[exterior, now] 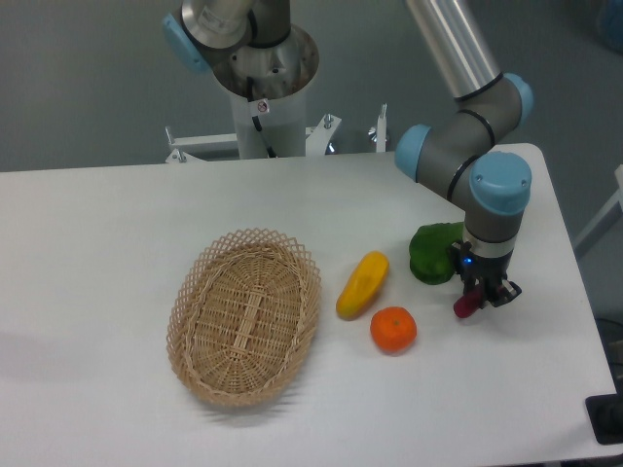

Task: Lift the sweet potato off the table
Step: 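Lift the grasped sweet potato up off the table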

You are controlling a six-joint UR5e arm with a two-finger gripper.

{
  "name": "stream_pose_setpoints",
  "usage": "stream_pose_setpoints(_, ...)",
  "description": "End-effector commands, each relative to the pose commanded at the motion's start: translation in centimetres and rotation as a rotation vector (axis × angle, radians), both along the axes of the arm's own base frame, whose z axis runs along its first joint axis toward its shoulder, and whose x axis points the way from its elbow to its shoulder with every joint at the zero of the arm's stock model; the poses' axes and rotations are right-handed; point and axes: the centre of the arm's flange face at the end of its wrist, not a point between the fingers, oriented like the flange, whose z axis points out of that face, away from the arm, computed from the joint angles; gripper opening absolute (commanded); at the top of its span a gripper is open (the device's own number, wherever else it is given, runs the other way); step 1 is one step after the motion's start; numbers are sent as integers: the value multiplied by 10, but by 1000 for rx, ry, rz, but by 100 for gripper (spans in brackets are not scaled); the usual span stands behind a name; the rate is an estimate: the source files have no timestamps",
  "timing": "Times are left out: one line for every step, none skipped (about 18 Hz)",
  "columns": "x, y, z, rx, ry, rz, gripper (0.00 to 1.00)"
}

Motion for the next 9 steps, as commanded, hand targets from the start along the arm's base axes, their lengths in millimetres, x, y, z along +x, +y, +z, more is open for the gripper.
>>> stream_pose_setpoints(-1, 3, 9, 18, 11, -3, 25)
stream_pose_setpoints(0, 5, 21, 50, 12, 5, 25)
stream_pose_setpoints(1, 8, 33, 95, 11, 26, 25)
stream_pose_setpoints(2, 13, 46, 149, 6, 46, 25)
stream_pose_setpoints(4, 18, 57, 201, -1, 61, 25)
stream_pose_setpoints(7, 21, 66, 234, -6, 77, 25)
stream_pose_setpoints(15, 27, 76, 252, -5, 92, 25)
stream_pose_setpoints(27, 38, 83, 267, -9, 99, 25)
stream_pose_setpoints(36, 46, 92, 279, -5, 112, 25)
